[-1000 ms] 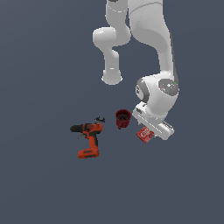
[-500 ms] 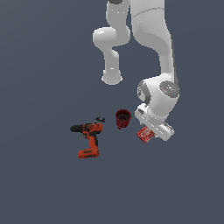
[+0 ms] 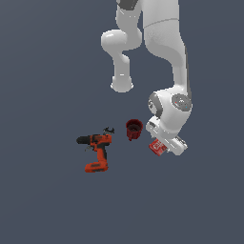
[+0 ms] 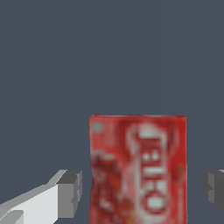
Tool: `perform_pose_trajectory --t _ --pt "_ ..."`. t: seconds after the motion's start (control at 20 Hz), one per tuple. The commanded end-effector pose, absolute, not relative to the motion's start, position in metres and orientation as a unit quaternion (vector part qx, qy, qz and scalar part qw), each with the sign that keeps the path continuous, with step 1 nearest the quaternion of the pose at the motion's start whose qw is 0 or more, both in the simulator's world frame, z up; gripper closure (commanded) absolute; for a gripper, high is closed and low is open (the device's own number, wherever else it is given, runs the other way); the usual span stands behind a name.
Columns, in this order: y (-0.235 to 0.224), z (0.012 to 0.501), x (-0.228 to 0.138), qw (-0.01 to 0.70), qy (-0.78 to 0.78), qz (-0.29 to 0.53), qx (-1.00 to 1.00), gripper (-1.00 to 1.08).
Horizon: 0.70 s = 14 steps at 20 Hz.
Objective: Pick up a designated object from a clutter of objects.
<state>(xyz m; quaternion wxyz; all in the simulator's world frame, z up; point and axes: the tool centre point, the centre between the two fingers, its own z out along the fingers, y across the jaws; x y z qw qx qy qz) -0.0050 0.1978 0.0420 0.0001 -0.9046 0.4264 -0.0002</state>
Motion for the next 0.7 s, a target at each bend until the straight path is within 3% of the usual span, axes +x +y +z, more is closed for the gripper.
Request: perform_pose_trajectory --t 0.0,0.35,0.4,0.65 --pt "0.198 0.029 -0.006 0.0 0.427 0.0 -0.904 -0.92" --pt "0.198 0.015 -0.005 0.0 0.427 0.0 -0.904 -0.92" --pt "0.198 0.015 -0.005 0.0 0.427 0.0 -0.904 1.08" --pt "0.198 0.015 -0.005 0.0 0.427 0.0 -0.904 1.08"
